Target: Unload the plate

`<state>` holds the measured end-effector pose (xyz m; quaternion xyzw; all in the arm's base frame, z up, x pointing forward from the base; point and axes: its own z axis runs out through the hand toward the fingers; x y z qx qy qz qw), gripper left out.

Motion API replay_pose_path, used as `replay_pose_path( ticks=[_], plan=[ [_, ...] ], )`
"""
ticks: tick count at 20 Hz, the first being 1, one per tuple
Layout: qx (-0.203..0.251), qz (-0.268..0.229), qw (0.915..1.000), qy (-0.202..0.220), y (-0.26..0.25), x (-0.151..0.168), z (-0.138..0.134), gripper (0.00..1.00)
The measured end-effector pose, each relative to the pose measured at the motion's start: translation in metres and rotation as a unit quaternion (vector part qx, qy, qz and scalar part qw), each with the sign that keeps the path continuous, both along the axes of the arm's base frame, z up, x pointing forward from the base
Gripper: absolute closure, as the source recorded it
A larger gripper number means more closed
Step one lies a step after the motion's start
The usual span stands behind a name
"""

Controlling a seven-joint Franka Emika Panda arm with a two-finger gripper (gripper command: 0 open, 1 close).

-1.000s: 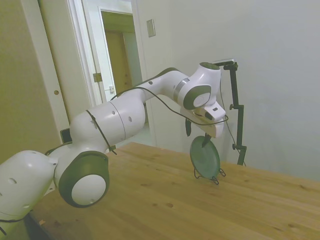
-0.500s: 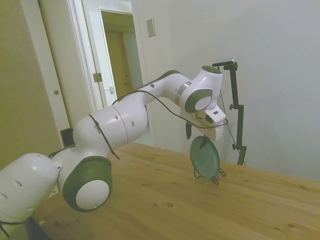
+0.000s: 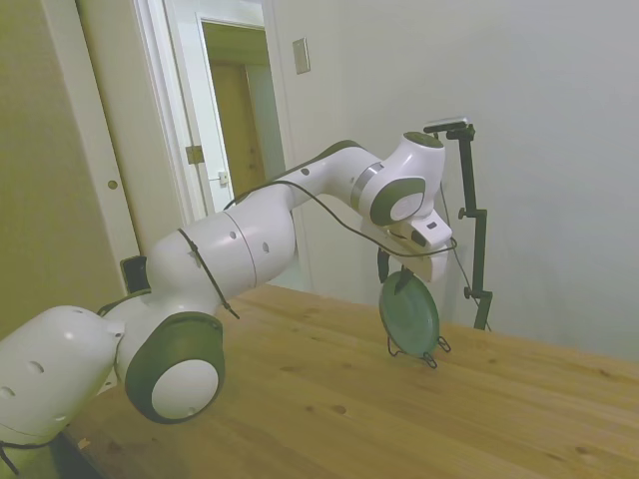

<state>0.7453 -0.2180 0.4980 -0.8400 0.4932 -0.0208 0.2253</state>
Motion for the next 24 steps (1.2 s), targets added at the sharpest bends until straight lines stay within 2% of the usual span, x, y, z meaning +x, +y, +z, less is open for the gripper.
replay_pose_path(
  ticks=[13,19,24],
  plan=[
    [-0.003,-0.005,1.0000,-0.007,-0.007,-0.004,0.009,1.00],
    [-0.010,-0.009,0.9996,-0.027,-0.009,-0.012,0.041,1.00],
    [-0.022,-0.007,0.9983,-0.053,-0.003,-0.026,0.089,1.00]
  ],
)
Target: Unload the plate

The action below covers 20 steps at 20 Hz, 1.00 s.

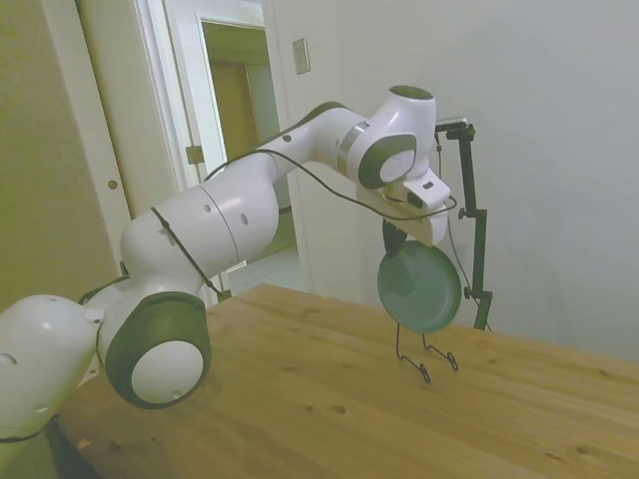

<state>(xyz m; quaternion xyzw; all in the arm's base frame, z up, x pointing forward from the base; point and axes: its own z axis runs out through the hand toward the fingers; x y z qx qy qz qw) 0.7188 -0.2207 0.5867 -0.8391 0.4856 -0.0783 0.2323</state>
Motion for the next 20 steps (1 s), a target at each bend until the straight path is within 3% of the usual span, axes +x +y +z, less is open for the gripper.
replay_pose_path(
  ticks=[6,11,16,20],
  plan=[
    [-0.014,0.027,0.9995,-0.006,0.033,-0.024,0.059,1.00],
    [-0.024,0.067,0.9974,0.009,0.086,-0.030,0.080,1.00],
    [-0.033,0.114,0.9917,0.049,0.151,-0.026,0.069,1.00],
    [-0.038,0.134,0.9853,0.099,0.186,-0.013,0.031,1.00]
  ],
)
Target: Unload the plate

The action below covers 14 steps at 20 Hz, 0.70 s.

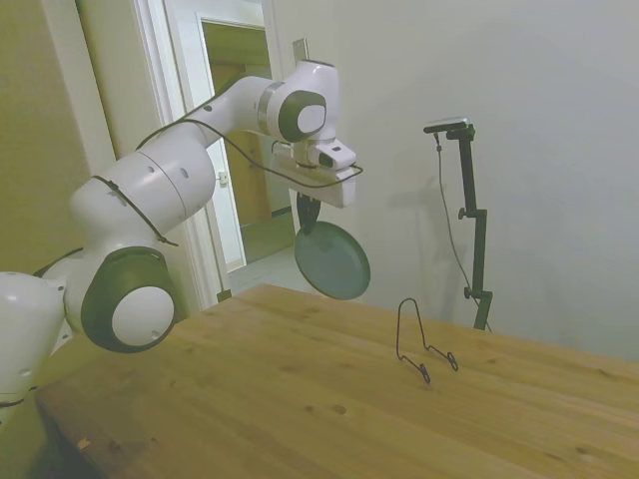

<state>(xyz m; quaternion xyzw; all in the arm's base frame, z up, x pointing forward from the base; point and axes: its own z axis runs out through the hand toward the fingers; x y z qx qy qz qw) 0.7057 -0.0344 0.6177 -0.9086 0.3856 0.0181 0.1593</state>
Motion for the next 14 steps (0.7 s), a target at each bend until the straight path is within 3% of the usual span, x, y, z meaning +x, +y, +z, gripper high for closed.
replay_pose_path(
  ticks=[5,14],
  plan=[
    [0.000,0.010,0.9986,0.051,0.012,0.019,-0.060,1.00],
    [-0.006,0.015,0.9977,0.065,0.020,0.022,-0.075,1.00]
  ],
)
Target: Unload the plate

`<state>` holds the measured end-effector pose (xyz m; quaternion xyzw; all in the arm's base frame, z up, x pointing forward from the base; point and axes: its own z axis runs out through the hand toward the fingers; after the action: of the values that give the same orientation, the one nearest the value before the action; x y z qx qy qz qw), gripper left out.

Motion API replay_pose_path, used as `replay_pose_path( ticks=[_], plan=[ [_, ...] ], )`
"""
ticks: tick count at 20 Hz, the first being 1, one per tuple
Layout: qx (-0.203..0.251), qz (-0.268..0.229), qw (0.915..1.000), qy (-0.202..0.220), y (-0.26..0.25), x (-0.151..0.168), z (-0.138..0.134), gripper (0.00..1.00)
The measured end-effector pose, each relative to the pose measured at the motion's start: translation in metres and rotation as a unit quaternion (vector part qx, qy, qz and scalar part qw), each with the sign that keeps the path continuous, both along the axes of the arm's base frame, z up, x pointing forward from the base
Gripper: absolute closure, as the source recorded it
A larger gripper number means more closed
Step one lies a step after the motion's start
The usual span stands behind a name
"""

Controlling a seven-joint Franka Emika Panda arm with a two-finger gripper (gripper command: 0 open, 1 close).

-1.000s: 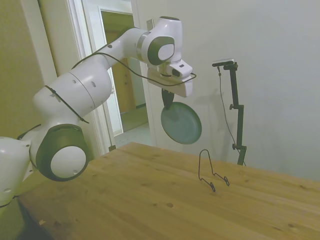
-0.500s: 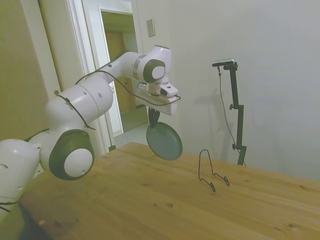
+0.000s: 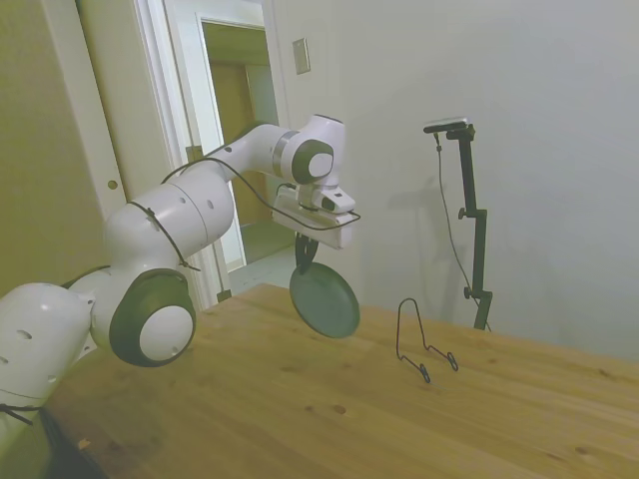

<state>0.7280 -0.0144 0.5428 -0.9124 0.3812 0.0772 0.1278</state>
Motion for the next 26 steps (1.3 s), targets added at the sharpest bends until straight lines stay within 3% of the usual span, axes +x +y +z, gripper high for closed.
replay_pose_path(
  ticks=[9,14,19,26],
  plan=[
    [-0.001,0.000,1.0000,-0.005,0.001,0.000,0.003,1.00],
    [0.014,0.037,0.9991,0.018,0.046,-0.002,-0.007,1.00],
    [-0.004,0.064,0.9962,0.058,0.101,0.002,-0.053,1.00],
    [-0.049,0.083,0.9904,0.099,0.132,0.008,-0.118,1.00]
  ],
)
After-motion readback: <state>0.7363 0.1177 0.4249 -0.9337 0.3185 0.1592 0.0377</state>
